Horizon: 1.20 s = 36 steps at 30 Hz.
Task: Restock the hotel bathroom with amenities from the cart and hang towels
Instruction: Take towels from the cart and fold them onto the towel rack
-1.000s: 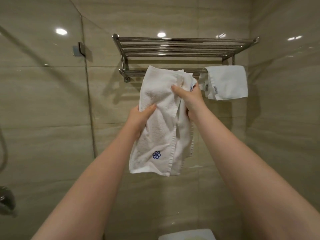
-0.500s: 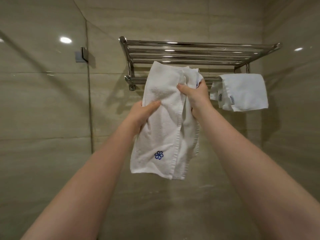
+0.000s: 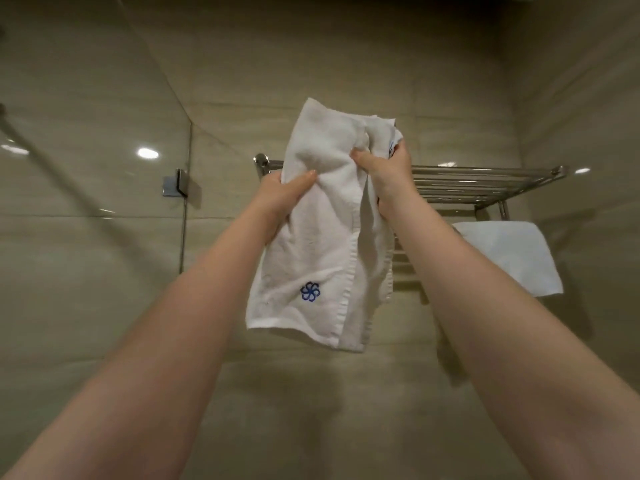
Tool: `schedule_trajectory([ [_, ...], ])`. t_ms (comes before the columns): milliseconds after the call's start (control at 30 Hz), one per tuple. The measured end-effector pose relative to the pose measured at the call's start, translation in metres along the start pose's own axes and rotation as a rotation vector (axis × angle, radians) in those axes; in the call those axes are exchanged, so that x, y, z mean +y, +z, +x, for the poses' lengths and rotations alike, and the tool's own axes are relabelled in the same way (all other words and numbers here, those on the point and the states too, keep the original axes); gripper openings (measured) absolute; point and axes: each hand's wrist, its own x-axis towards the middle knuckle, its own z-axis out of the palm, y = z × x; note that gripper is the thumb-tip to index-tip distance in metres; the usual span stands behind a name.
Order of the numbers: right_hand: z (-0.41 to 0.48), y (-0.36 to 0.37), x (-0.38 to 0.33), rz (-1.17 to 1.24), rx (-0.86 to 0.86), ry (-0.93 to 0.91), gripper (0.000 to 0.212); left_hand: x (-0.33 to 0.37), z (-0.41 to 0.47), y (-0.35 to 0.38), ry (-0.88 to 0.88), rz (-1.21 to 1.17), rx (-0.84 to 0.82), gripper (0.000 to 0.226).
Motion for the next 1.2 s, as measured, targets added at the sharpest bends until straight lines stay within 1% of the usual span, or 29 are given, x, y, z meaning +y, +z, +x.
schedule_trajectory([
  [67,0.012,0.007,-0.005,0.017,0.009,-0.014,0.065,0.011,0.012,0.001,0.015,0.009,0.026,0.029],
  [200,0.034,0.018,-0.012,-0.033,0.033,-0.032,0.067,0.027,0.034,0.001,0.036,0.103,0.096,0.044],
  [300,0.045,0.023,-0.018,-0.077,-0.005,0.007,0.081,0.035,0.05,0.002,0.03,0.135,0.121,0.04],
  [433,0.056,0.025,-0.024,-0.251,-0.063,0.081,0.108,0.046,0.071,0.003,0.066,0.19,0.142,0.041],
  [467,0.059,0.025,-0.025,-0.289,-0.069,0.086,0.111,0.049,0.076,0.004,0.069,0.199,0.145,0.042],
  [567,0.069,0.021,-0.026,-0.36,-0.03,0.051,0.111,0.054,0.089,0.003,0.055,0.229,0.129,0.052],
  [633,0.075,0.019,-0.025,-0.386,0.008,-0.005,0.107,0.054,0.093,0.002,0.044,0.26,0.11,0.057],
  [700,0.083,0.018,-0.021,-0.403,0.023,-0.062,0.103,0.053,0.098,0.0,0.033,0.283,0.089,0.06],
  [833,0.104,0.023,-0.011,-0.381,0.027,-0.13,0.107,0.049,0.115,0.0,0.063,0.33,0.055,0.061],
  [900,0.118,0.029,-0.007,-0.376,0.023,-0.133,0.108,0.05,0.128,0.0,0.098,0.328,0.072,0.066],
  [1000,0.145,0.039,-0.007,-0.389,0.036,-0.162,0.107,0.056,0.152,-0.001,0.174,0.353,0.142,0.074],
  [1100,0.175,0.051,-0.007,-0.416,0.019,-0.161,0.108,0.058,0.175,-0.006,0.19,0.38,0.153,0.071],
  [1200,0.194,0.058,0.007,-0.518,-0.041,-0.161,0.106,0.05,0.187,-0.009,0.198,0.408,0.08,0.062],
])
